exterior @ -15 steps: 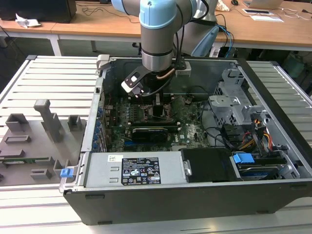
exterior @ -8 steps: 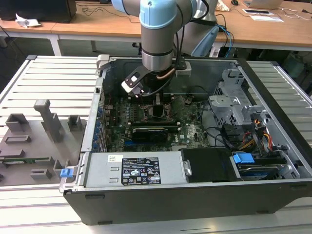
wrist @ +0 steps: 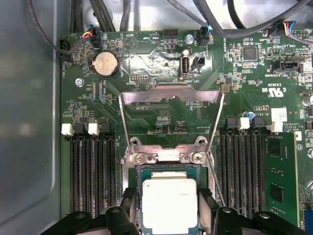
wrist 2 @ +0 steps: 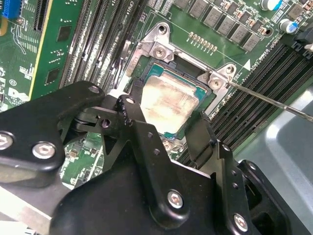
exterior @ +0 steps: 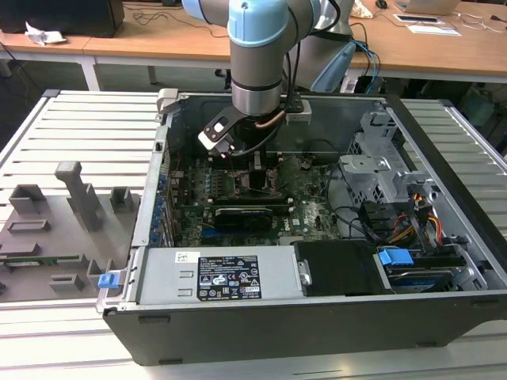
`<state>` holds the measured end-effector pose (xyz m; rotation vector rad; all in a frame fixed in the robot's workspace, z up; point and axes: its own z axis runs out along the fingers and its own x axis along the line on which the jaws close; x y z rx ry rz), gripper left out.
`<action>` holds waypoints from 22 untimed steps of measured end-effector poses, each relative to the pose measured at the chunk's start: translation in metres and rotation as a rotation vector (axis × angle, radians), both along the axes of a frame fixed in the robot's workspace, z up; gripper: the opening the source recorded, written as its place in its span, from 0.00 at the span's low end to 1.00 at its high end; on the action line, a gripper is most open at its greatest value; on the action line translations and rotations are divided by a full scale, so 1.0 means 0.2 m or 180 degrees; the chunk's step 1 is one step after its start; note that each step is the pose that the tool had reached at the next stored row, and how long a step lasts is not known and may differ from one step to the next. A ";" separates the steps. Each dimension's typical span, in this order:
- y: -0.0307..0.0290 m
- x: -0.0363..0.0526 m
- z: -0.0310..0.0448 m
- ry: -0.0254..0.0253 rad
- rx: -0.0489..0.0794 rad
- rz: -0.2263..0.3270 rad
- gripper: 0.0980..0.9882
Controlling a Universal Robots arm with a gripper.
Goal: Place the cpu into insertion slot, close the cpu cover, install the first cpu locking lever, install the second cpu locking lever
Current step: 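Place the cpu into insertion slot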
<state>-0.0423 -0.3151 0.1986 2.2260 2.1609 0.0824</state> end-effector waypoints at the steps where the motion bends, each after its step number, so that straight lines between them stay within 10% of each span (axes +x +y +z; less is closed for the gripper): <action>1: 0.000 0.000 0.003 0.0001 -0.0001 0.0000 0.58; 14: 0.000 0.000 0.091 0.0000 0.0000 -0.0003 0.56; 22: 0.000 0.000 0.119 0.0003 0.0000 -0.0004 0.08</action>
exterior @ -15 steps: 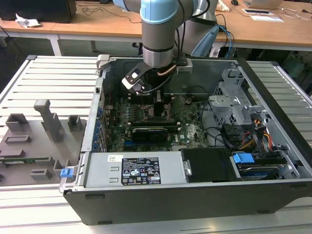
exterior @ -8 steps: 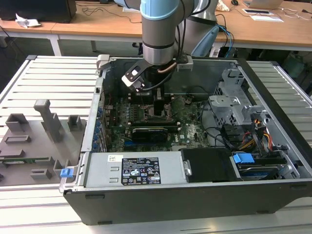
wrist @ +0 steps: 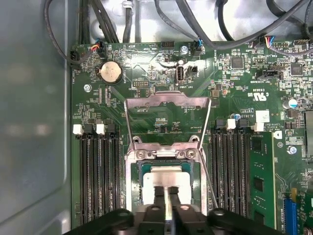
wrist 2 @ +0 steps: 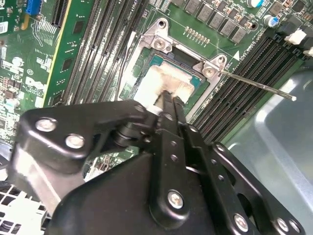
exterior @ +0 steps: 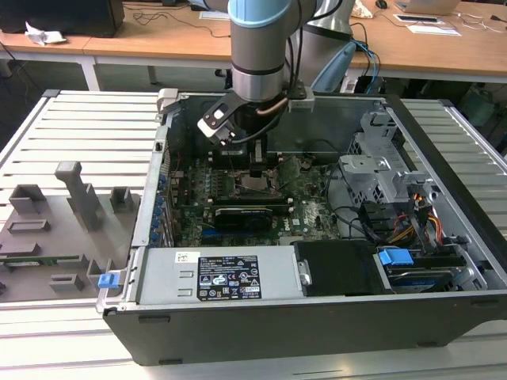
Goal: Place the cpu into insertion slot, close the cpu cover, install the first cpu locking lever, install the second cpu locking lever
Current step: 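Place the cpu into insertion slot, then close the cpu cover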
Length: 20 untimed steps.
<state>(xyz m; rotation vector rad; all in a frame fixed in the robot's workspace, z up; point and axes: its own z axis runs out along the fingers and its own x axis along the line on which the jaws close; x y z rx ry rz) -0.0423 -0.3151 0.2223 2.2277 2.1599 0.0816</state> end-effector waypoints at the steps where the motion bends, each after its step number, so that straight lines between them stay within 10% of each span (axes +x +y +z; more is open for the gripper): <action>1: 0.000 0.000 0.002 0.0000 0.0000 0.0000 0.01; 20: 0.000 0.000 0.091 0.0000 -0.0001 -0.0002 0.01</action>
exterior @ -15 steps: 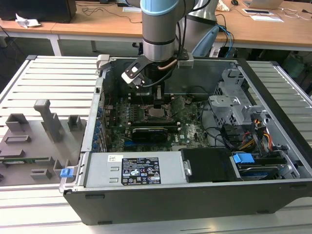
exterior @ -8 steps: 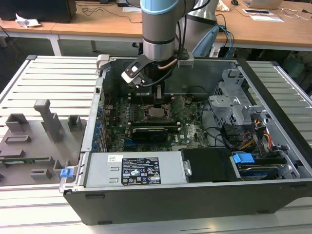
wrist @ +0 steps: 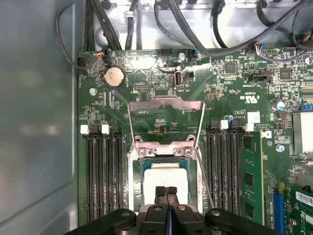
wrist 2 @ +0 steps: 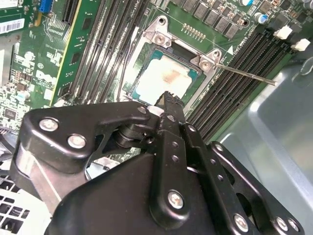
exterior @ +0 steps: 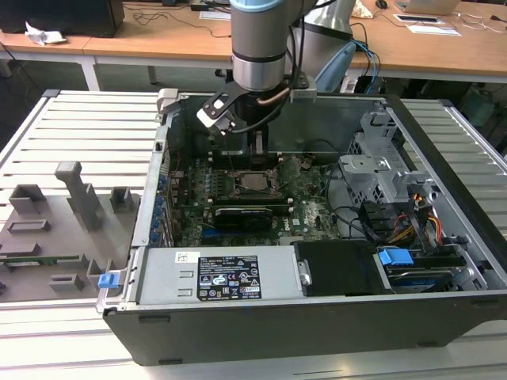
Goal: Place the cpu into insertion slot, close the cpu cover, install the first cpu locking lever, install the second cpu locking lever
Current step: 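Close the cpu cover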
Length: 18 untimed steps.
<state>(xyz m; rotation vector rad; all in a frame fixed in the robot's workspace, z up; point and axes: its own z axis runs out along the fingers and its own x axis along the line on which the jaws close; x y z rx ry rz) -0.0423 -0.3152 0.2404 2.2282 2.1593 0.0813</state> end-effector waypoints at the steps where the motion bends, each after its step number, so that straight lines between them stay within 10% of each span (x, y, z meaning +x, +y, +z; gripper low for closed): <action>1: 0.000 0.000 0.004 0.0000 0.0000 0.0000 0.01; 18: 0.004 0.000 0.073 0.0000 0.0000 -0.0001 0.01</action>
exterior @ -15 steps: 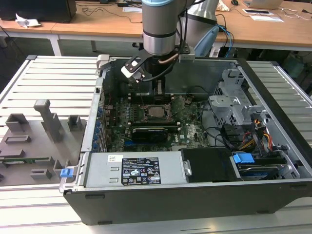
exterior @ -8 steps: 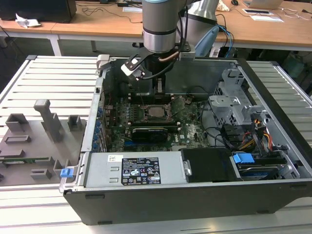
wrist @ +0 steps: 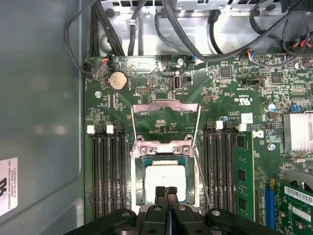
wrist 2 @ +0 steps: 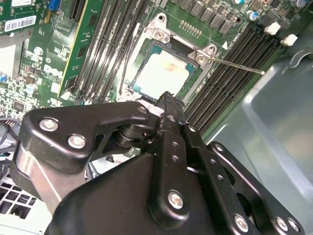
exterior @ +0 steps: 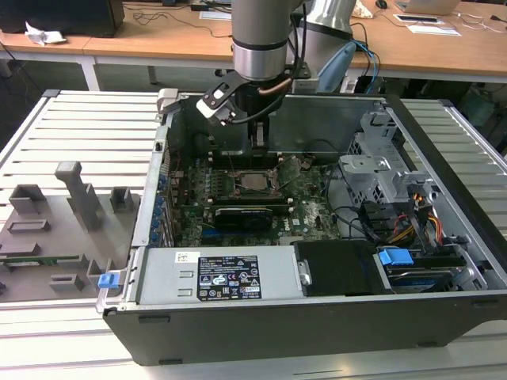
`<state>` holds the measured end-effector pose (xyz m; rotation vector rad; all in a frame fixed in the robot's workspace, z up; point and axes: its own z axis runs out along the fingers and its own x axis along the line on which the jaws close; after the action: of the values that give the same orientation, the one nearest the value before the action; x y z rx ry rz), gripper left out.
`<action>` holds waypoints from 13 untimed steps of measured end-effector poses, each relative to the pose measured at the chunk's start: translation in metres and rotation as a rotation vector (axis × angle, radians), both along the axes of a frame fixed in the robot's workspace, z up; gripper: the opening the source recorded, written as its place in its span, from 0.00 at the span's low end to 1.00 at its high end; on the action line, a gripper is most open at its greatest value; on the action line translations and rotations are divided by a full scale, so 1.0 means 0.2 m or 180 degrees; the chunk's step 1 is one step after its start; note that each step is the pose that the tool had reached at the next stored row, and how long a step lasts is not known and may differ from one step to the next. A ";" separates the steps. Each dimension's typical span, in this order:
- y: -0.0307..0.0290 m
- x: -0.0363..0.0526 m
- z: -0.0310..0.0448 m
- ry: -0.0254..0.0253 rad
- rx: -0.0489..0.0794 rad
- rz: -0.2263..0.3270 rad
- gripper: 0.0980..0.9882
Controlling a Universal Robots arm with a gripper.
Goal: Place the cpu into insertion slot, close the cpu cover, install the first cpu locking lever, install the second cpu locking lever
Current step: 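Close the cpu cover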
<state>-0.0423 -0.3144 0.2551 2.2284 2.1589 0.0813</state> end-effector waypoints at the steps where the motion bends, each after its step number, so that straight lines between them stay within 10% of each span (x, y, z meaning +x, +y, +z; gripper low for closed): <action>1: 0.000 0.000 0.000 0.0000 0.0000 0.0001 0.01; 13: 0.000 0.113 0.022 0.0006 -0.0001 0.0014 0.01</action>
<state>-0.0197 -0.3144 0.2596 2.2245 2.1648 0.0792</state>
